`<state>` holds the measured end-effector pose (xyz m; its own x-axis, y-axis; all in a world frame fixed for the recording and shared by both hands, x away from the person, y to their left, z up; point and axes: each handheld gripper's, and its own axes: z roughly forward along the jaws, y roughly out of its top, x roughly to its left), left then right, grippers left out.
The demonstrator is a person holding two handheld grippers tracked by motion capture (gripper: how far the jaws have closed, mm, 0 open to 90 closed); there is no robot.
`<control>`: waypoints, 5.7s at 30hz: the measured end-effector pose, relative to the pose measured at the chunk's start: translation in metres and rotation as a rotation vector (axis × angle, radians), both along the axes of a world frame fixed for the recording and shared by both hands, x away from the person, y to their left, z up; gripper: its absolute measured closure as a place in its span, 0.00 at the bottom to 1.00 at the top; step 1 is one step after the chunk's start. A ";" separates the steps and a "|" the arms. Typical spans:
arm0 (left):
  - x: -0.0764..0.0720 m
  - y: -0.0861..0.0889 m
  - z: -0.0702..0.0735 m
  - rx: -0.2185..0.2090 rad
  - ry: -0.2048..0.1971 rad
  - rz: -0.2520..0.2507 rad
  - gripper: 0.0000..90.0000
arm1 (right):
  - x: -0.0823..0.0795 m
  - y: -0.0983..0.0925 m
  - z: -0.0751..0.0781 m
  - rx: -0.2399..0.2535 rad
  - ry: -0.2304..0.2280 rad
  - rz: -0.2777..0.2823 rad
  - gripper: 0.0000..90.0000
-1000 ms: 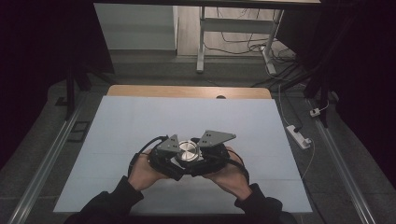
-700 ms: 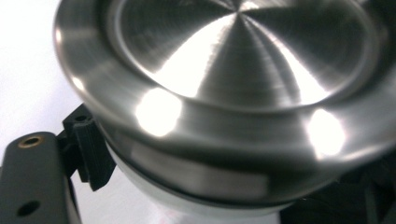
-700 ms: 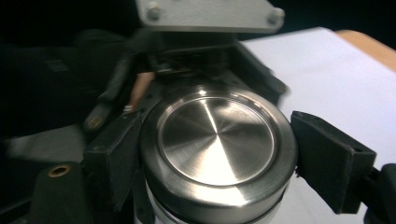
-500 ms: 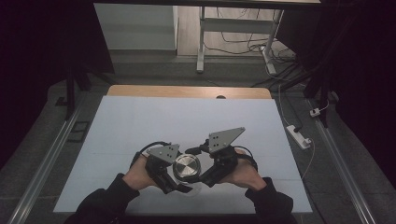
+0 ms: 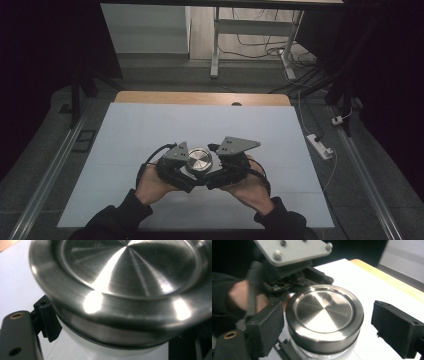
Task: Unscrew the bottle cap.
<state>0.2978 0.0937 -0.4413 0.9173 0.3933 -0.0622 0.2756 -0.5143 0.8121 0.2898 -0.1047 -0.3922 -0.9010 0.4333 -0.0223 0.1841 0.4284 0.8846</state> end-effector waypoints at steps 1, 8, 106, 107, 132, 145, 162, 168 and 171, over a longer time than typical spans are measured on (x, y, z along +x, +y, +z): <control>0.000 -0.001 0.000 0.010 -0.002 -0.002 0.17 | -0.001 0.002 -0.002 -0.011 -0.006 -0.013 0.14; 0.000 -0.001 -0.002 0.014 0.006 -0.070 0.17 | -0.003 0.005 -0.002 -0.046 0.005 0.020 0.22; -0.003 -0.001 0.003 0.015 0.029 -0.172 0.17 | 0.002 -0.002 -0.003 -0.013 0.048 0.181 0.20; -0.002 -0.001 0.002 0.018 0.028 -0.173 0.17 | 0.002 -0.004 -0.001 -0.008 0.050 0.183 0.20; -0.001 0.000 -0.003 0.022 0.025 -0.157 0.17 | 0.011 -0.026 0.014 0.051 0.018 0.082 0.20; -0.002 0.006 -0.003 0.003 0.025 -0.161 0.17 | 0.027 -0.040 0.008 0.057 0.019 -0.004 0.20; -0.011 0.011 0.002 -0.021 0.015 -0.173 0.17 | 0.047 -0.044 -0.020 0.026 0.023 -0.068 0.20; -0.016 0.011 0.002 -0.018 0.010 -0.177 0.17 | 0.050 -0.042 -0.026 0.020 0.023 -0.069 0.20; -0.018 0.012 0.002 -0.008 0.006 -0.183 0.17 | 0.051 -0.042 -0.030 0.017 0.021 -0.068 0.20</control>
<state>0.2801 0.1054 -0.4393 0.9731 0.2196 -0.0703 0.1829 -0.5494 0.8153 0.3409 -0.1466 -0.4225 -0.8695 0.4939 0.0044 0.2312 0.3992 0.8873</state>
